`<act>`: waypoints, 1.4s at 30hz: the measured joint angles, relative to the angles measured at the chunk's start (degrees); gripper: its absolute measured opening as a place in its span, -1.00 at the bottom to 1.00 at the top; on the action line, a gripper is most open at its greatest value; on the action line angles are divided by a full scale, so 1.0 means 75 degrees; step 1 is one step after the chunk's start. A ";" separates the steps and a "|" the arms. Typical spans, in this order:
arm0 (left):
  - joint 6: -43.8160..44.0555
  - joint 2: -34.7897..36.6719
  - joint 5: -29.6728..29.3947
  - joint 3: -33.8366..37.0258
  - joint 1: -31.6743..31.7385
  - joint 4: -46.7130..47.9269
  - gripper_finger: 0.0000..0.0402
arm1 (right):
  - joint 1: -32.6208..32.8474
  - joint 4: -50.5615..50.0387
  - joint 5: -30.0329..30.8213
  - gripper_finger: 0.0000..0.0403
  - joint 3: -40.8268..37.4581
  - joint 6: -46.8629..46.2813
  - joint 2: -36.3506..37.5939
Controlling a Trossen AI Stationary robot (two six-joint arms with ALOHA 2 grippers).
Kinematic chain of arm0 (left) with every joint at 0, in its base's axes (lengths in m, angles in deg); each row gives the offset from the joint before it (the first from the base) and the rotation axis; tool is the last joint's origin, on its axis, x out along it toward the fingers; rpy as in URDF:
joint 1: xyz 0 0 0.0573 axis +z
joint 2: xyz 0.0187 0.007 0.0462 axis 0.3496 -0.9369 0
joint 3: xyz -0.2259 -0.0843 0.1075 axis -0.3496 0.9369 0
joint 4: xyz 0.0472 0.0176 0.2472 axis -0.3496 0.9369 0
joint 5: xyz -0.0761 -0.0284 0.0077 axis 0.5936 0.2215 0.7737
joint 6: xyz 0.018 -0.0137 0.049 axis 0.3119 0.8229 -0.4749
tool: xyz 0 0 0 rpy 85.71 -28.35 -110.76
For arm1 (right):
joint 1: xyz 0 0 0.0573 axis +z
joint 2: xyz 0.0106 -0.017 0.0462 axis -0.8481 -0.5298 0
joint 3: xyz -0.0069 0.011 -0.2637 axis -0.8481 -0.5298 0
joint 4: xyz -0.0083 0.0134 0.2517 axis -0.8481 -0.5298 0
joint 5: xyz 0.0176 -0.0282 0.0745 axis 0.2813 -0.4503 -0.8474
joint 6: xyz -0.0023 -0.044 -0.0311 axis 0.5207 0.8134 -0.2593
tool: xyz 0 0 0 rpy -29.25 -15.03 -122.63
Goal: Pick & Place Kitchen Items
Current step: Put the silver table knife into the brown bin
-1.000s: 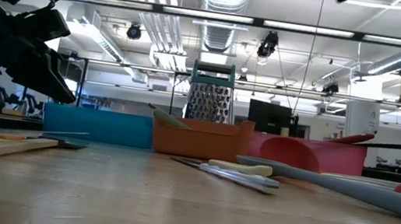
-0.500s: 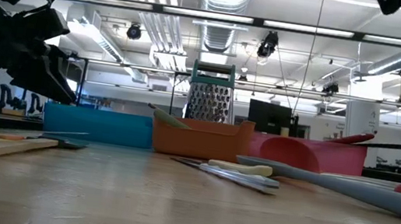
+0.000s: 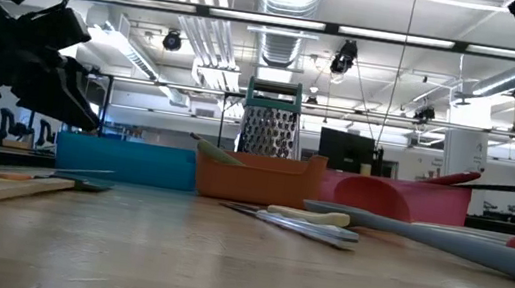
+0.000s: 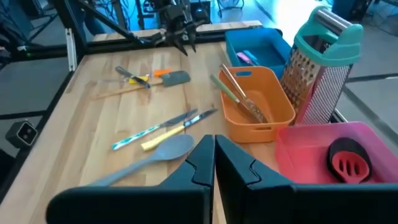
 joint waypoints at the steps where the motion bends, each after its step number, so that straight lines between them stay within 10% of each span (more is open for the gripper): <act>1: 0.0006 0.0000 0.0000 0.0000 0.0000 -0.0031 -0.35 | 0.0000 0.0000 0.0000 -0.96 -0.0030 0.0000 0.0064; 10: 0.0909 -0.0003 0.0152 -0.0183 0.0000 -0.0110 -0.34 | 0.0000 0.0003 -0.0006 -0.96 -0.0242 0.0000 0.0250; 19: 0.1211 -0.0023 0.2152 -0.0846 -0.0004 -0.0243 -0.34 | 0.0000 0.0003 -0.0003 -0.96 -0.0386 0.0000 0.0195; 31: 0.0464 -0.0229 0.0870 -0.3305 0.0006 -0.0171 -0.44 | 0.0000 0.0003 -0.0003 -0.96 -0.0394 0.0003 0.0195; 42: -0.0882 -0.2603 0.1773 -0.7529 -0.0090 0.5271 -0.52 | 0.0000 0.0003 -0.0003 -0.96 -0.0394 0.0003 0.0192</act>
